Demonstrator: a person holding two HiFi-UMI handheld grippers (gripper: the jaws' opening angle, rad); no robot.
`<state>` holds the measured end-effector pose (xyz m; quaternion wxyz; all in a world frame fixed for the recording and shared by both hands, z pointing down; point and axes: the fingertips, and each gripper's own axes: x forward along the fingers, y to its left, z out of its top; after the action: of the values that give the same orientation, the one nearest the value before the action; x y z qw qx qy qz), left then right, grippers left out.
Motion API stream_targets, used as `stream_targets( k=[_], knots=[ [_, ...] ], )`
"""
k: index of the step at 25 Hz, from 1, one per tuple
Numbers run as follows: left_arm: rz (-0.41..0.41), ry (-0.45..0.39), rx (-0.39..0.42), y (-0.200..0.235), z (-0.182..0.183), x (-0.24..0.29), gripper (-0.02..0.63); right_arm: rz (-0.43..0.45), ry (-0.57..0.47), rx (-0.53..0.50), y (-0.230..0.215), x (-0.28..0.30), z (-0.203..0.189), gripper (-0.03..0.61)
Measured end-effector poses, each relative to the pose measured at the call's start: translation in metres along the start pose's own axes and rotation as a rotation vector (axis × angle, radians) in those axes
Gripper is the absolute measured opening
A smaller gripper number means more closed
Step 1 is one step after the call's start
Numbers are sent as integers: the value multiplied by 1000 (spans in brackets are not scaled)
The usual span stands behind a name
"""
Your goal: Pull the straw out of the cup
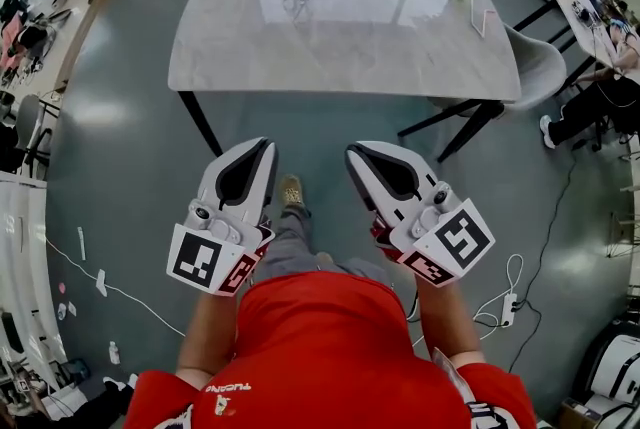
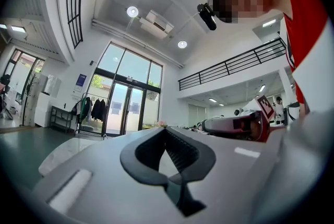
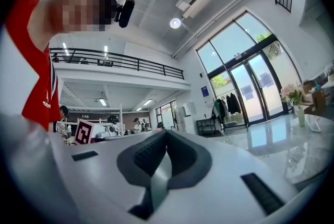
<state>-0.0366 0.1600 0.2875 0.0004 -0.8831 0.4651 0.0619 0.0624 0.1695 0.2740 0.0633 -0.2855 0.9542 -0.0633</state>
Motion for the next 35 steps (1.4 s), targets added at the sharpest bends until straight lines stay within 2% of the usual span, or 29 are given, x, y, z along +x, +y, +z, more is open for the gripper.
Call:
stream_targets(
  k=[9,18,27,35],
  knots=[
    [-20,-8,5,52,-1,55,5,-22,-5,-16,-51,47,8,2],
    [-30,17,2,130,-4,111,5,-44,3,-8,-105,121,15,2],
    [-64,45,-14,210,-22,175,5,-89,22,-1,-164,197,21,2],
    [-91,62,-29,259,-34,217,5,-135,43,1,-197,240,21,2]
  ],
)
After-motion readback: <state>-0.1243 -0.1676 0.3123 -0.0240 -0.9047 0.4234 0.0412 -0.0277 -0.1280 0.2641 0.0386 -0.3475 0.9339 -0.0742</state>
